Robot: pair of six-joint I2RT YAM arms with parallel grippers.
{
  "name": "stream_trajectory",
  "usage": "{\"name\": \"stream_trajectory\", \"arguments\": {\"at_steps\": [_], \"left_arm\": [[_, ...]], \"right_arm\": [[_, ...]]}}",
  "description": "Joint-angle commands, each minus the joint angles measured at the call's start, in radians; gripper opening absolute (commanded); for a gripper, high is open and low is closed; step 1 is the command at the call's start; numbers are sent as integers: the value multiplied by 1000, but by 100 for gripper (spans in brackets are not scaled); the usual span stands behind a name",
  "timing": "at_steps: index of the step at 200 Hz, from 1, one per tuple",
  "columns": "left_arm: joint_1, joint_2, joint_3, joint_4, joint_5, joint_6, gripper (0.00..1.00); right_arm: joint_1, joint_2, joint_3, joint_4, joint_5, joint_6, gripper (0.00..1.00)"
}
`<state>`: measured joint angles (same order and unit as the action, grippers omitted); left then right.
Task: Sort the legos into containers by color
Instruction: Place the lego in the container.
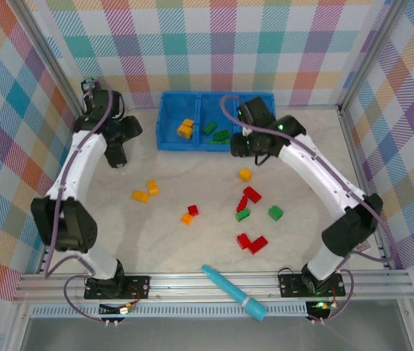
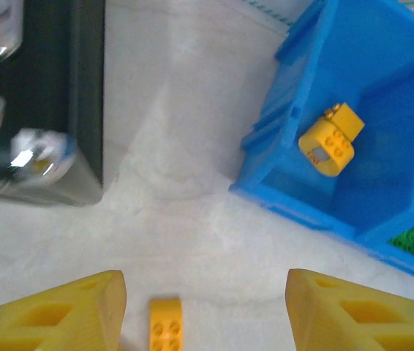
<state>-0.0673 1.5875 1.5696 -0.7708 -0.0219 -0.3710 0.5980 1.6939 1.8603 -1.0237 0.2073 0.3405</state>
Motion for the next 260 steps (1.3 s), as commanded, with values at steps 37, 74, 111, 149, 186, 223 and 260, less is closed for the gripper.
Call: {"name": "stream_trajectory", "arguments": {"at_steps": [37,74,111,149,186,223,260], "left_arm": [[2,-235,-238,-7,89,63,60],[3,-325,-310,-104,72,101,59],[3,-407,-395,-152,82,90,60],[3,-453,-427,-173,80,64,59],[2,-466,-450,-203,98,28,59],[3,-487,-455,-261,104,2,59],[3,-528,-497,-324,72,-43,60]], "right_arm": [[2,366,709,-182,60,-158,40],[2,468,730,106,11,-161,40],[3,608,724,433,-95,-214,40],[3,688,745,601,-193,-233,40],[13,804,701,787,-268,-228,41],[31,982,800,836,-290,-221,42],[33,1055,810,842,-273,-222,47]]}}
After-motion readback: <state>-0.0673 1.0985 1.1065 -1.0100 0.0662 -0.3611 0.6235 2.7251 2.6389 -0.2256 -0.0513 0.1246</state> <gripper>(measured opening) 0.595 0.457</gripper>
